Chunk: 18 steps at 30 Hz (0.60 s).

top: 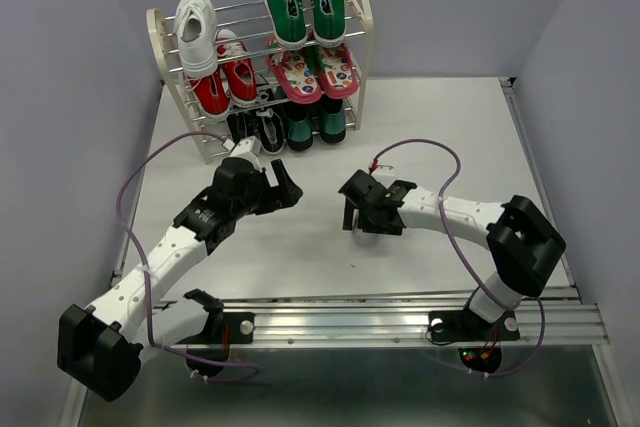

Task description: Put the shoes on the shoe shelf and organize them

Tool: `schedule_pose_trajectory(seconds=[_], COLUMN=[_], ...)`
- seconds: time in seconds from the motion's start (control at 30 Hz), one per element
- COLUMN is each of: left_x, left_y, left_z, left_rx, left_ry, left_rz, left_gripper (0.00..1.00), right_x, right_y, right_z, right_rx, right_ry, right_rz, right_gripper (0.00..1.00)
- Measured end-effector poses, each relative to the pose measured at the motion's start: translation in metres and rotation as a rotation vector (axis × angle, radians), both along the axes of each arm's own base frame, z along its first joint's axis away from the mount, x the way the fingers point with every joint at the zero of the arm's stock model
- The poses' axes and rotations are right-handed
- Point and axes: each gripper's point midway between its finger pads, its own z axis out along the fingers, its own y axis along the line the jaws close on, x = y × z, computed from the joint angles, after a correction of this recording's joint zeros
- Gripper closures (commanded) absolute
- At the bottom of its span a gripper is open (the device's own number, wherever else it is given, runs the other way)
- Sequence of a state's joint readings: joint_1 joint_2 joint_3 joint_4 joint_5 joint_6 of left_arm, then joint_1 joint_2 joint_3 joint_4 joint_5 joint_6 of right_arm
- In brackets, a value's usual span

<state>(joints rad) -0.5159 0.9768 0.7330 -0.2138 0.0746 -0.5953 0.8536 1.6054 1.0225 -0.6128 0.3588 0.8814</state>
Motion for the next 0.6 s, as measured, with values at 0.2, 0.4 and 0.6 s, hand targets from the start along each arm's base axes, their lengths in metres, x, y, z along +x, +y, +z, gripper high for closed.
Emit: schedule_pose_trajectory(seconds=[0.2, 0.4, 0.6], left_x=[-0.001, -0.001, 0.0], left_y=[0.002, 0.003, 0.005], left_z=[0.009, 0.008, 0.007], left_rx=[-0.013, -0.009, -0.003], left_ry=[-0.029, -0.029, -0.031], left_rz=[0.005, 0.011, 0.02], left_gripper=[0.01, 0.01, 0.01], right_x=[0.009, 0.016, 0.012], right_y=[0.0, 0.002, -0.004], right_z=[0.015, 0.024, 0.021], right_rx=[-0.084, -0.095, -0.113], right_ry=[-0.061, -0.097, -0.083], right_rz=[-0.059, -0.09, -0.122], right_gripper=[0.0, 0.08, 0.22])
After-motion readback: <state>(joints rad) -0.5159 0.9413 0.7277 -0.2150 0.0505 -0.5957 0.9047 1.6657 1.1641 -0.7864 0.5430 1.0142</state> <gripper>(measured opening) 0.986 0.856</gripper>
